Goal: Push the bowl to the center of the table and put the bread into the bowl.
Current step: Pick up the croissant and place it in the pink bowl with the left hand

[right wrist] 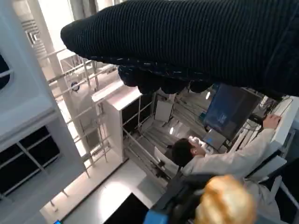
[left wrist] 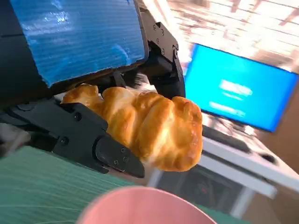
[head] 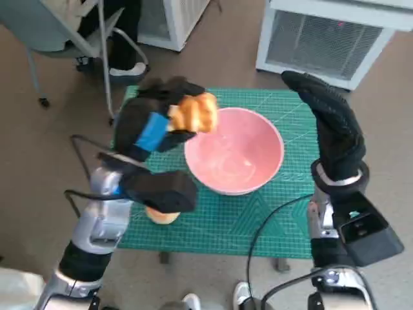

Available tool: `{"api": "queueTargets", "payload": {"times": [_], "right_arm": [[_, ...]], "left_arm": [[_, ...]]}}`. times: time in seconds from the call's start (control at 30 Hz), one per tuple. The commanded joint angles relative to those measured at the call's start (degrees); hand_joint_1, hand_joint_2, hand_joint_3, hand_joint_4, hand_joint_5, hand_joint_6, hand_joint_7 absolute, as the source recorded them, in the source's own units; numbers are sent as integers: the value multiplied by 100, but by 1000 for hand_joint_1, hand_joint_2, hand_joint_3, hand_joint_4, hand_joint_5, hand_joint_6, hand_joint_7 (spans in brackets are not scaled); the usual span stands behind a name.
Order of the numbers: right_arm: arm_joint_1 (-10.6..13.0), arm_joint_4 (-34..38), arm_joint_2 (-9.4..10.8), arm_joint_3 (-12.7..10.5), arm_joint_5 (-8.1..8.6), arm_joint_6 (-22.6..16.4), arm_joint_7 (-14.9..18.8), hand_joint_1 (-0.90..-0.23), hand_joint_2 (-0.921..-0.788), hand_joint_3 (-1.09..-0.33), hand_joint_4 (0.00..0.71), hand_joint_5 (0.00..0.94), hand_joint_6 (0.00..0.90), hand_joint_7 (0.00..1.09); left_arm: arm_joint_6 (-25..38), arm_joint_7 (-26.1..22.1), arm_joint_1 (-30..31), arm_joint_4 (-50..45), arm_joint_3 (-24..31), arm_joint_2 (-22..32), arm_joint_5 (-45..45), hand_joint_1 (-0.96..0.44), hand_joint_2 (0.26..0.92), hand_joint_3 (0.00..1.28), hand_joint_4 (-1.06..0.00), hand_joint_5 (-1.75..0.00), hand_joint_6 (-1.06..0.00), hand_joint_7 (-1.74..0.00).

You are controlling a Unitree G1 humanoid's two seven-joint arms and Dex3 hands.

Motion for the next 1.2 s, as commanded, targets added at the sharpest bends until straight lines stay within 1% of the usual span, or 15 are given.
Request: {"api": "queueTargets", "payload": {"times": [0.03, 0.4, 0.47, 0.53, 0.57, 0.6, 0.63, 0.67, 0.7, 0.73, 0.8, 0.87, 1.03, 1.1, 1.2], "right_arm": [[222, -154, -49, 29, 19, 145, 34, -618, -921, -764, 262, 5, 93, 511], [363, -393, -114, -24, 10, 258, 20, -605, -921, -770, 265, 3, 45, 585], [381, -416, -119, -28, -5, 260, 15, -602, -921, -770, 265, 3, 40, 590], [394, -433, -124, -32, -18, 265, 7, -600, -921, -771, 265, 3, 35, 594], [398, -438, -127, -35, -23, 267, 3, -600, -921, -771, 265, 3, 34, 596], [400, -440, -131, -38, -33, 268, -2, -600, -921, -771, 265, 3, 32, 598], [402, -442, -134, -40, -39, 268, -6, -599, -921, -771, 265, 2, 30, 601], [405, -444, -136, -44, -46, 269, -11, -599, -921, -771, 265, 2, 28, 603], [406, -445, -138, -46, -50, 269, -15, -600, -921, -771, 265, 2, 27, 605], [410, -451, -139, -48, -55, 272, -20, -601, -921, -771, 265, 2, 26, 606], [416, -462, -143, -49, -62, 277, -27, -604, -921, -770, 264, 2, 23, 612], [418, -470, -147, -49, -73, 281, -33, -606, -921, -770, 264, 2, 21, 615], [417, -472, -140, -41, -112, 276, -58, -608, -921, -769, 264, 2, 17, 624], [408, -458, -133, -33, -114, 280, -59, -608, -921, -770, 264, 2, 17, 628], [395, -430, -121, -18, -106, 285, -52, -609, -921, -770, 264, 1, 16, 638]], "left_arm": [[-339, 80, -265, 483, -181, -140, 41, -1, 920, 33, -771, -1005, -626, -1225], [-1241, 6, -695, 1926, -478, -355, -143, -1, 920, 62, -731, -1064, -598, -1243], [-1348, -124, -750, 2138, -497, -363, -216, -1, 920, 93, -704, -1118, -555, -1258], [-1459, -294, -795, 2306, -509, -344, -297, -1, 921, 157, -647, -1202, -468, -1321], [-1512, -369, -814, 2371, -511, -332, -331, -70, 921, 185, -606, -1082, -458, -1355], [-1558, -535, -832, 2429, -511, -301, -397, -168, 921, 226, -600, -804, -444, -1406], [-1593, -654, -847, 2471, -507, -281, -442, -204, 911, 232, -580, -553, -396, -1267], [-1613, -820, -867, 2501, -507, -245, -500, -202, 915, 185, -539, -359, -392, -929], [-1632, -935, -882, 2524, -503, -222, -537, -238, 917, 150, -469, -230, -394, -641], [-1635, -1105, -897, 2522, -502, -177, -581, -251, 918, 138, -444, -185, -397, -533], [-1643, -1441, -920, 2497, -487, -92, -676, -342, 920, 103, -310, -75, -354, -250], [-1645, -1786, -944, 2459, -461, -11, -811, -393, 920, 91, -241, -38, -321, -144], [-1513, -2524, -913, 2170, -306, 158, -1238, -453, 921, 74, -115, -6, -245, -27], [-1460, -2680, -830, 1973, -223, 232, -1375, -459, 921, 70, -92, -3, -228, -14], [-1578, -2629, -600, 1663, -59, 346, -1502, -460, 921, 62, -76, -2, -217, -5]]}}
